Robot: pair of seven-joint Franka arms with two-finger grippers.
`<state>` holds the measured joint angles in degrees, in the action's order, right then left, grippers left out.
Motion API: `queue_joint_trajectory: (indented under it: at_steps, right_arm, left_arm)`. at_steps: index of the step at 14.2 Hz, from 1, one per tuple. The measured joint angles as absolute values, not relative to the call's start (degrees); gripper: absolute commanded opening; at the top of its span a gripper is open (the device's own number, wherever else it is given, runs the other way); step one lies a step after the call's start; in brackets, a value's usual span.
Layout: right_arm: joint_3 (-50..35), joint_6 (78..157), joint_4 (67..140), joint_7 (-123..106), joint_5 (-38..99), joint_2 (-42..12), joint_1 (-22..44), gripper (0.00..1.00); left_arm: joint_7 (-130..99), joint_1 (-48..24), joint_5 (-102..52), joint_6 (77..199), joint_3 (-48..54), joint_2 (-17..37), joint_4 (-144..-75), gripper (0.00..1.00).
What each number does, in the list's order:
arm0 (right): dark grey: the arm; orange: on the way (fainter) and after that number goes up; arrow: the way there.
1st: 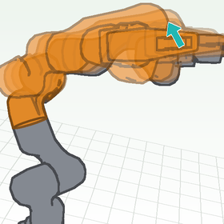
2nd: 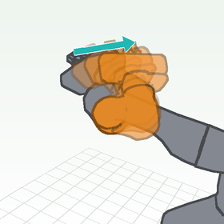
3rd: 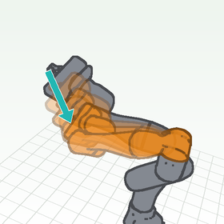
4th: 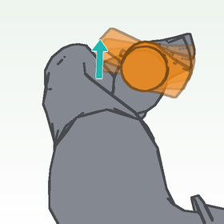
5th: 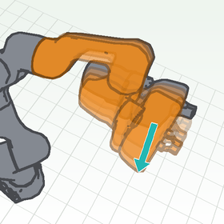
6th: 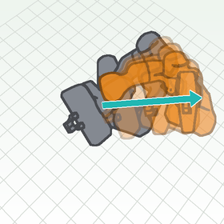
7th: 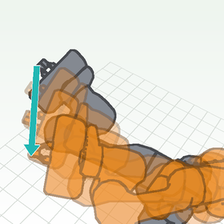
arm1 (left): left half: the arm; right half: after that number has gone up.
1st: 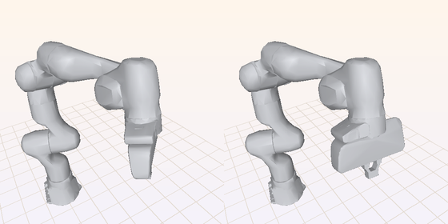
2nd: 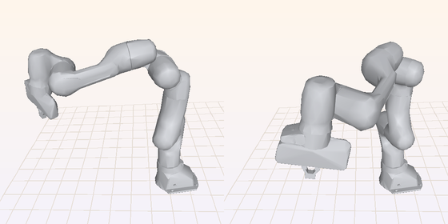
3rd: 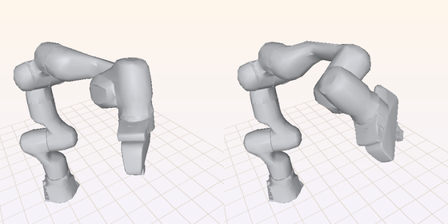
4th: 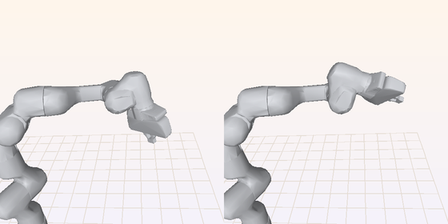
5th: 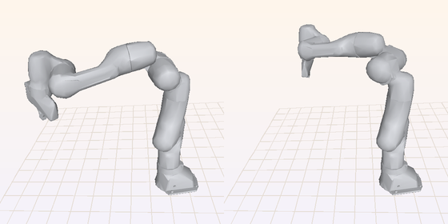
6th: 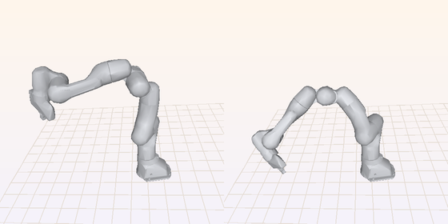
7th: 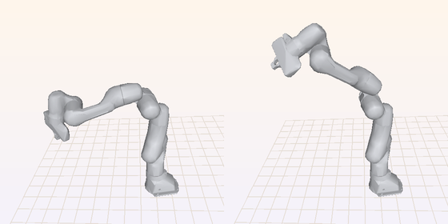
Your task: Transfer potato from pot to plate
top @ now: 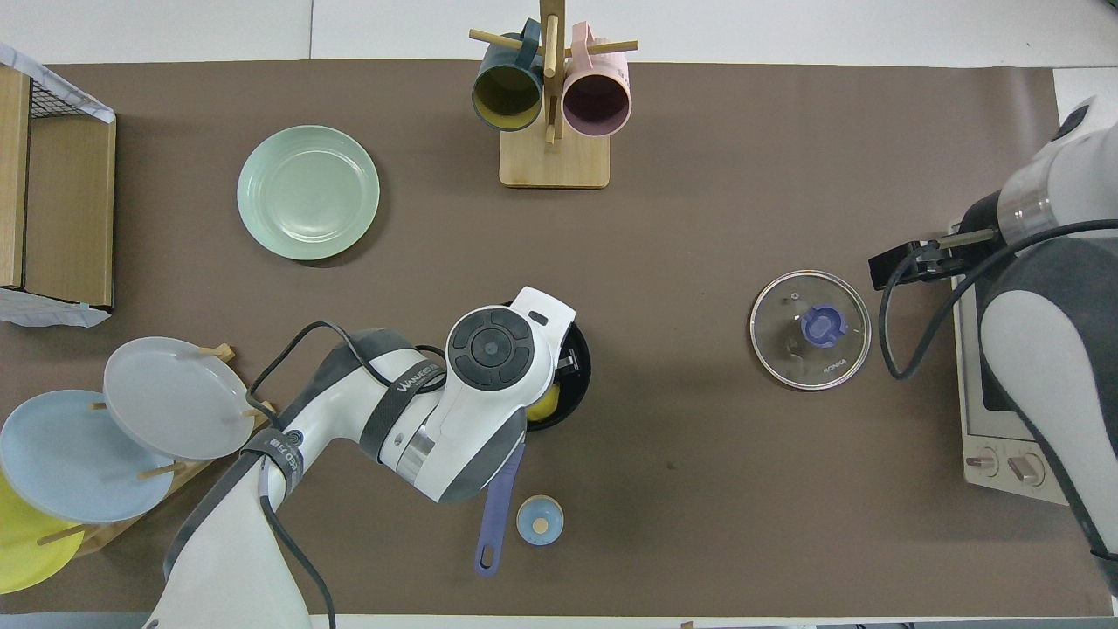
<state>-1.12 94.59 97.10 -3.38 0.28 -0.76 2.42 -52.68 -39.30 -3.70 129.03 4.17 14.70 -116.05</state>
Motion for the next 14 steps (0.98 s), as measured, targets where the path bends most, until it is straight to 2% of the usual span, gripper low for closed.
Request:
queue_joint_trajectory:
  at_steps: [3, 4, 5, 6, 9, 10, 14]
  right_arm:
    - [-0.6, 88.8, 94.2, -3.3, 0.2, -0.9, 0.7, 1.0]
    - [-0.6, 87.7, 93.6, -3.3, 0.0, -0.9, 0.6, 1.0]
    - [-0.6, 87.0, 93.2, -3.3, -0.1, -0.8, 0.6, 1.0]
    - [-0.6, 86.7, 92.9, -3.3, -0.2, -0.6, 0.6, 1.0]
    - [-0.6, 86.4, 92.9, -3.3, -0.2, 0.6, 0.7, 1.0]
    - [-0.3, 86.3, 93.2, -3.3, -0.2, 0.9, 1.1, 1.0]
    - [2.6, 87.3, 95.1, -2.7, -0.4, 1.9, 4.5, 1.0]
  left_arm:
    - [-53.6, -39.8, -3.7, 129.2, 4.2, 14.7, -116.1, 1.0]
    - [-53.7, -39.8, -3.7, 129.2, 4.2, 14.7, -116.1, 0.94]
    - [-53.7, -39.8, -3.7, 129.2, 4.1, 14.7, -116.1, 0.71]
    - [-53.7, -39.8, -3.7, 129.3, 4.1, 14.6, -116.1, 0.56]
    - [-53.7, -39.8, -3.7, 129.4, 4.0, 14.5, -116.2, 0.25]
    - [-53.7, -39.8, -3.7, 129.4, 4.0, 14.4, -116.2, 0.17]
    - [-53.7, -39.8, -3.7, 129.4, 3.9, 14.4, -116.2, 0.02]
